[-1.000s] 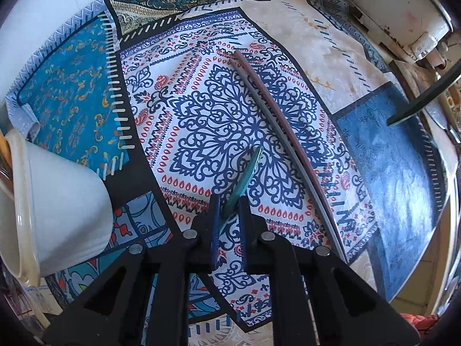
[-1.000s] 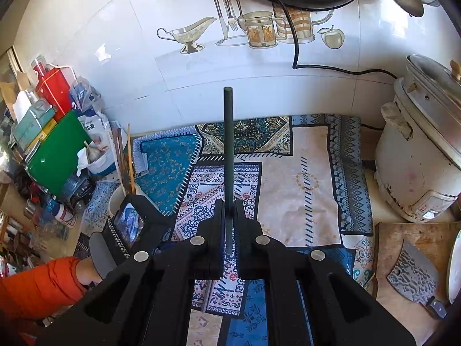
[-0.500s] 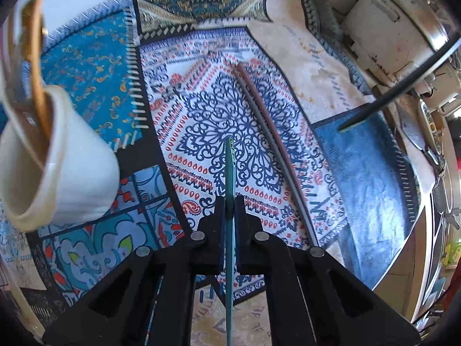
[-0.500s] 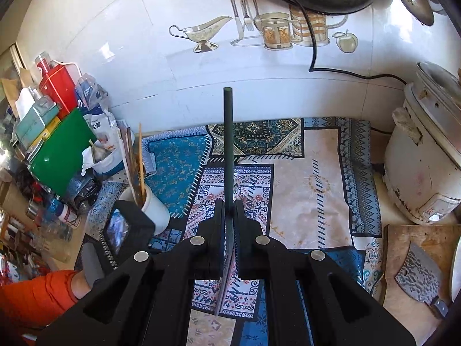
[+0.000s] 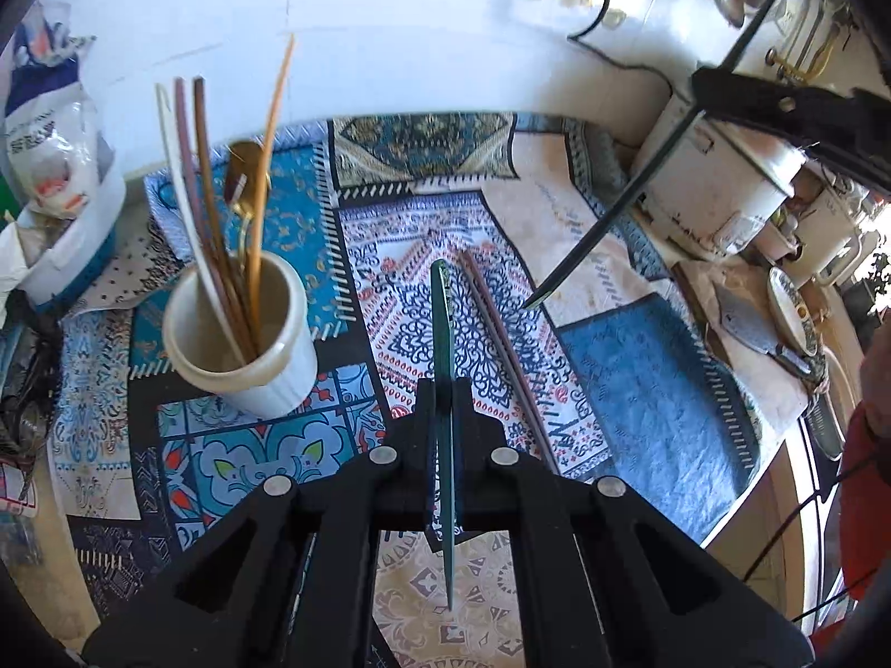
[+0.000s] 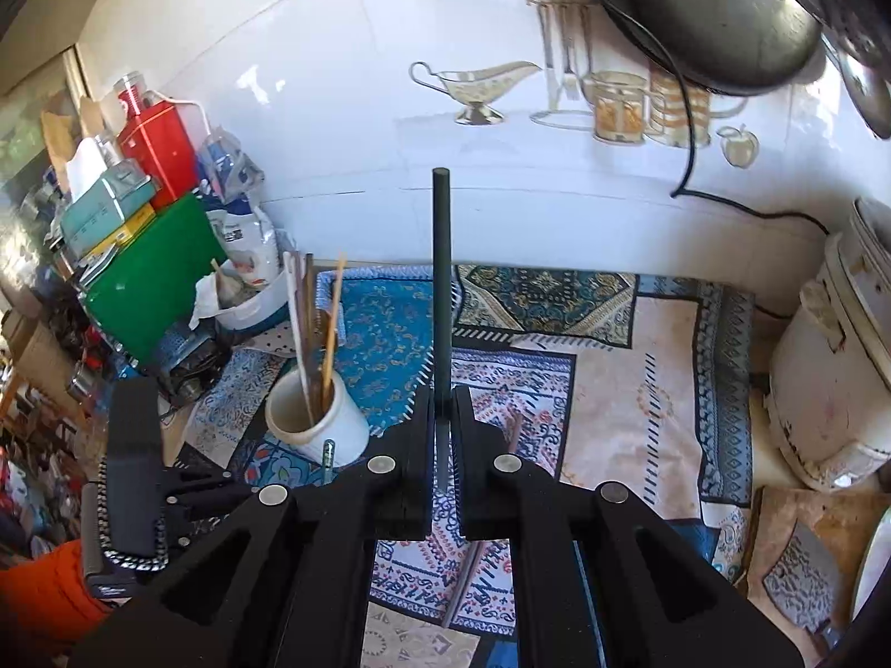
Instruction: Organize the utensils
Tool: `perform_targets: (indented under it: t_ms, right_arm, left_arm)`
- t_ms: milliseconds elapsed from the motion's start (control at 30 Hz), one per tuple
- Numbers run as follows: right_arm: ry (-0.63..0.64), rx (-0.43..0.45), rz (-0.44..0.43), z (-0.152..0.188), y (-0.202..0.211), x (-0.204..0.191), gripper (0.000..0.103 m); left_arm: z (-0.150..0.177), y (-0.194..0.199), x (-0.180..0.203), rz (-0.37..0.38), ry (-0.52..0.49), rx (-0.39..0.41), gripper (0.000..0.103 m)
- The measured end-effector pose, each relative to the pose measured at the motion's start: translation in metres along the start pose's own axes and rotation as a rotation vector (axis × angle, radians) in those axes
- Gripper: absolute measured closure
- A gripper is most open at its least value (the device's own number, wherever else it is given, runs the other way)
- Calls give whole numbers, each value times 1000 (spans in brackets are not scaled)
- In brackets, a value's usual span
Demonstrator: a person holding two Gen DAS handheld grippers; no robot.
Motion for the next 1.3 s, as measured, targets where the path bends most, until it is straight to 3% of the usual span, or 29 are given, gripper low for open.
perform_targets:
  t_ms: [500,633,800,1000,1133,1300]
  right_arm:
    - [113,42,-71,-19,-2,-45,98]
    - [109,66,-72,-28,-1,-48,98]
    - [80,82,-67,-33,-1,-42,98]
    - [34,58,-43,-28,-6,-26,98]
    - [8,26,-14,-20,-11,-15,98]
    - [-36,-1,23,-12,-12,2,98]
  left_arm:
    - [-23,97,-19,-88,44,247,103]
    - [-33,107,-29,-96,40,265,103]
    - [-31,79,-33,-81,-2,167,102]
    - [3,-3,-26,-53,-108,-81,71]
    - [39,-55,-26,15,-124,-252,71]
    - [77,-90,-21,7,-170,-385,71]
Point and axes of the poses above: each gripper's, at about its wrist camera, not at the fingertips, and y roughly against the way its jaws point, x to its right, z to its underside, the point moved 1 cm from there along -y, roughly the way its jaws point, and after that the axes turned 7 degrees about -y, right-handed, at the moved point
